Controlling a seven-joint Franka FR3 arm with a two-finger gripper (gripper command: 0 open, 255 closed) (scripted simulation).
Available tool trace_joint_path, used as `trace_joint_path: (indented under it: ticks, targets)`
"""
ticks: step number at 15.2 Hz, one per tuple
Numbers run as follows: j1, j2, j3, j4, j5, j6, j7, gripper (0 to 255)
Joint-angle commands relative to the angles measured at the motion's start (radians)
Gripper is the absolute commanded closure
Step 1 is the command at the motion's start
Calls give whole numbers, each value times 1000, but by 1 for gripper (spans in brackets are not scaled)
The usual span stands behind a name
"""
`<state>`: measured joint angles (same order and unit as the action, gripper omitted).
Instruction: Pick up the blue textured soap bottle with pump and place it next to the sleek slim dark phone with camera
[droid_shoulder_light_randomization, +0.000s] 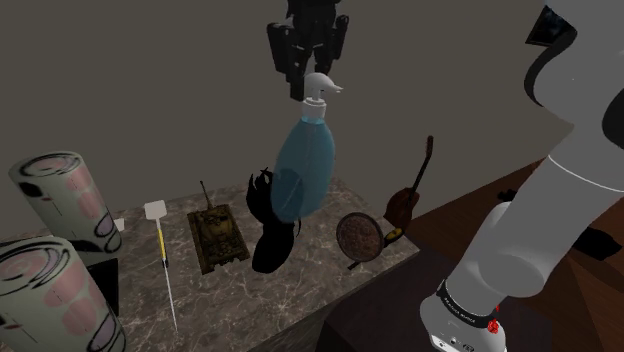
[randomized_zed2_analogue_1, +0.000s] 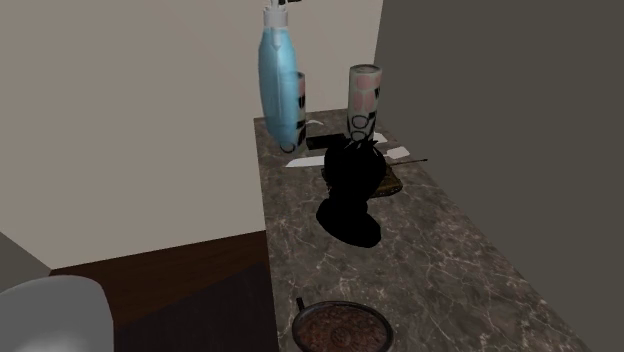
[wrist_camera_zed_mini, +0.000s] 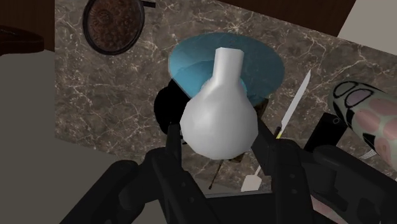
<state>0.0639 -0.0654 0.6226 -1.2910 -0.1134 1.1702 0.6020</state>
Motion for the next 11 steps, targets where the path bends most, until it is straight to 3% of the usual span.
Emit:
trace_joint_path:
  ticks: [1,11]
  targets:
    - [14,32,20,-21,-15,44,36,255]
    - [127,296,83,9,-167,198,204,255]
